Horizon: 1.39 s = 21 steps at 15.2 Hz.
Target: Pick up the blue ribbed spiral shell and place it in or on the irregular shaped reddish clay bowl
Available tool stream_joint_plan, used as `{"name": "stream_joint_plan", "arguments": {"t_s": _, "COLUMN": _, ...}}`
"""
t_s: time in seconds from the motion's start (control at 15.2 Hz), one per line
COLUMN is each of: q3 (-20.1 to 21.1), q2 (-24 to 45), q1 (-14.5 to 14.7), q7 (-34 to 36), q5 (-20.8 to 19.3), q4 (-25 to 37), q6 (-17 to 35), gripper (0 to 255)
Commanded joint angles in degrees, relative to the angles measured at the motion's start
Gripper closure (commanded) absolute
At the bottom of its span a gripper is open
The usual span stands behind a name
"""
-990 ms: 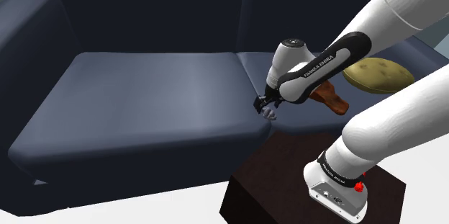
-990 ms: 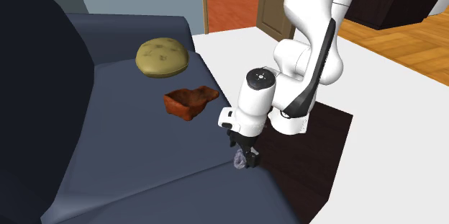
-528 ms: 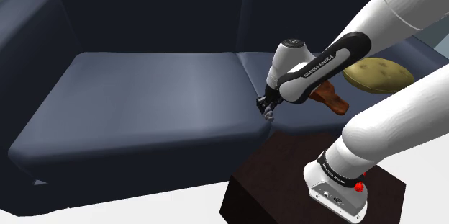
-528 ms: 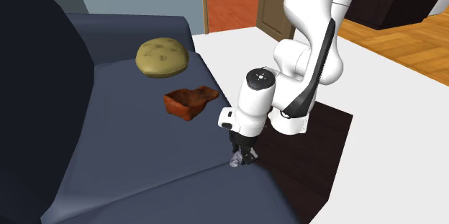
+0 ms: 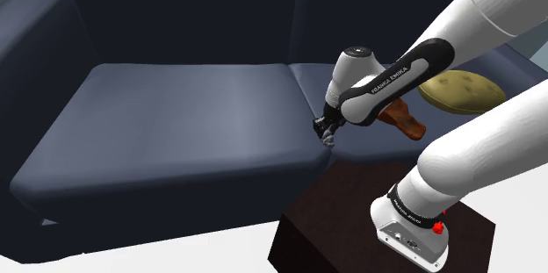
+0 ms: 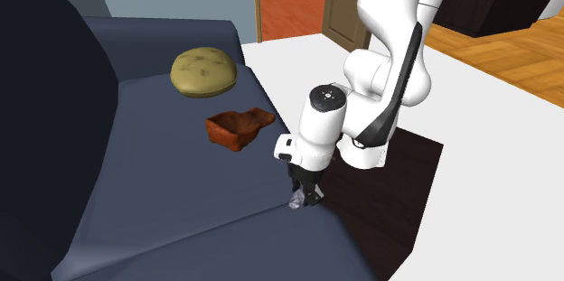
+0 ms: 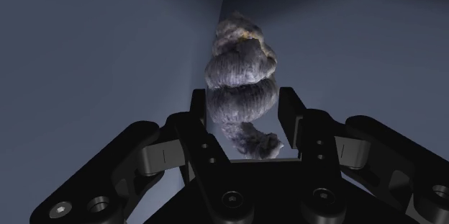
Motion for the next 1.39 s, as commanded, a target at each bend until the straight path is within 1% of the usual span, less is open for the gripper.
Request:
{"name": "stream_joint_plan", "arguments": {"t_s": 0.0, "q3": -0.42, "q2": -1.82, "q1": 0.59, "q7": -0.76, "q5": 0.86, "q4": 0.08, "q6": -1.92, "gripper": 255}}
{"name": "stream_joint_plan", "arguments": {"t_s": 0.53, "q3": -1.82, "q2": -10.55, "q1": 2.64, "q7": -3.15, "q5": 3.5, "q4": 1.34, "q6": -11.87, "gripper": 255}}
{"name": "stream_joint_plan", "arguments": {"t_s": 1.32, "q3": -2.91, "q2": -20.17, "q1": 3.84, "q7": -4.96, "q5": 4.9, "q4": 5.48, "q6": -25.59, "gripper": 255}}
